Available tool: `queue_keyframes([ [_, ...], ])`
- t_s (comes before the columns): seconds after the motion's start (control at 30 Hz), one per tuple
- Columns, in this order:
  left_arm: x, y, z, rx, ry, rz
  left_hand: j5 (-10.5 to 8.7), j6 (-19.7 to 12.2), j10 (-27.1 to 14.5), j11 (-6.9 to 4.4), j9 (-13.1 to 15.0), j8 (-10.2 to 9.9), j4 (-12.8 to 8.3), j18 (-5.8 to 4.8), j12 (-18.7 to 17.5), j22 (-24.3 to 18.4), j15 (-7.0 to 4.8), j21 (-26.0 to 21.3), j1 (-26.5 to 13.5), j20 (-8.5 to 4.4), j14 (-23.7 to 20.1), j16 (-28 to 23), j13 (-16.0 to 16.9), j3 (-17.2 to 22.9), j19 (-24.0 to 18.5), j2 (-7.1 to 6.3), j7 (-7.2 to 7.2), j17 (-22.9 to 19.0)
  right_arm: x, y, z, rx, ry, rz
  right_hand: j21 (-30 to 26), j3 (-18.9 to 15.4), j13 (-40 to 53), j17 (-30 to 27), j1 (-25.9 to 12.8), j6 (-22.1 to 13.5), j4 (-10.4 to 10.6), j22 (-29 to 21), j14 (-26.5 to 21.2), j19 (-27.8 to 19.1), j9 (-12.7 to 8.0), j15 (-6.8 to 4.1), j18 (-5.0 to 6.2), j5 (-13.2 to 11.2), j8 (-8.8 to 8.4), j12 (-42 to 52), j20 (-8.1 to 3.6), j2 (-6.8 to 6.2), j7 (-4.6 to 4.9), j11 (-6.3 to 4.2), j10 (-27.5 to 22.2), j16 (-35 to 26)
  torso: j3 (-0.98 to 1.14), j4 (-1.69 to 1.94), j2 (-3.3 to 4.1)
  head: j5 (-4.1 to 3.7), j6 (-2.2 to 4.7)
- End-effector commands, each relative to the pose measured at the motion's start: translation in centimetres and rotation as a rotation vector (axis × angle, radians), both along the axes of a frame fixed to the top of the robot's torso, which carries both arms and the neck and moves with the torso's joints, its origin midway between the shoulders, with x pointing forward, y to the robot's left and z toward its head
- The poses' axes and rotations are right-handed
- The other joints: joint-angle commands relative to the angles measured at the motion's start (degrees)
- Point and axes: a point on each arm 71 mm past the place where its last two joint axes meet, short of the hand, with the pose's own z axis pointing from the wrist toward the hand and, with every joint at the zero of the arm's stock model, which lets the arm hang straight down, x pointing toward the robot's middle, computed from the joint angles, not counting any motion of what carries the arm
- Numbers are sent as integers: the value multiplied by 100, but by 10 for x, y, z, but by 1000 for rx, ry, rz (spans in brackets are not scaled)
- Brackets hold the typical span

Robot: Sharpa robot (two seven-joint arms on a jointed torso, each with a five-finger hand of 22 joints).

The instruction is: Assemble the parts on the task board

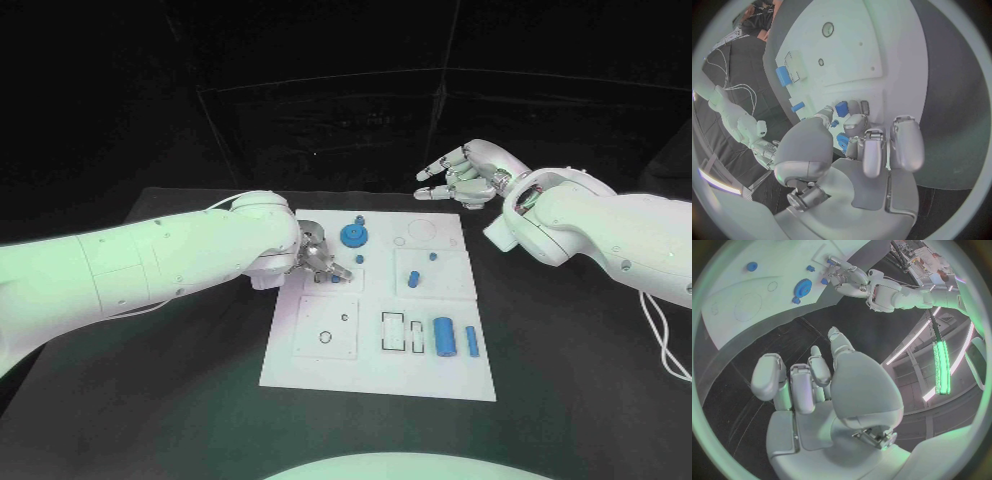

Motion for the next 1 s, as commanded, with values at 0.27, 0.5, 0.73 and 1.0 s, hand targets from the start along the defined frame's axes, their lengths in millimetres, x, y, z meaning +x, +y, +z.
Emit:
queue_keyframes([
  [0.27,8,13,46,-55,-53,16,-29,-437,-374,152,-176,-340,33,29,-453,-271,74,-249,427,71,595,18,-548,-396,-128,119,176,1509,1,-2,1,-4,-3,2,-41,-47,1,-4,-71,16,8,-6,268,-36,5,-12,90,0,20,-27,-11,18,13,-7,-23,-34,5,-4,1,7,38],
  [0.5,18,23,64,-32,-50,13,-31,-435,-370,185,-257,-423,89,30,-436,-263,103,-253,497,105,595,18,-545,-551,-122,170,206,1509,3,-2,0,-6,0,1,-40,-52,3,3,-75,17,11,-3,270,-34,5,-12,89,5,20,-23,-11,23,13,-7,-21,-31,7,3,3,11,51],
  [0.73,39,33,62,10,-21,47,-31,-402,-367,189,-287,-442,121,30,-425,-253,109,-251,515,116,595,18,-538,-638,-118,191,207,1509,3,-1,0,-7,4,5,-39,-54,6,7,-72,20,12,2,271,-30,6,-12,88,26,22,-18,-11,34,12,-8,-18,-31,-2,4,4,33,54],
  [1.0,55,40,47,46,-8,86,-30,-383,-386,192,-314,-463,129,37,-446,-278,112,-275,569,122,595,18,-572,-678,-127,276,211,1509,3,1,0,-9,3,9,-46,-68,2,5,-49,21,2,-2,273,-24,6,-15,88,134,22,-16,-13,58,10,-11,-20,-38,-4,-10,12,49,79],
])
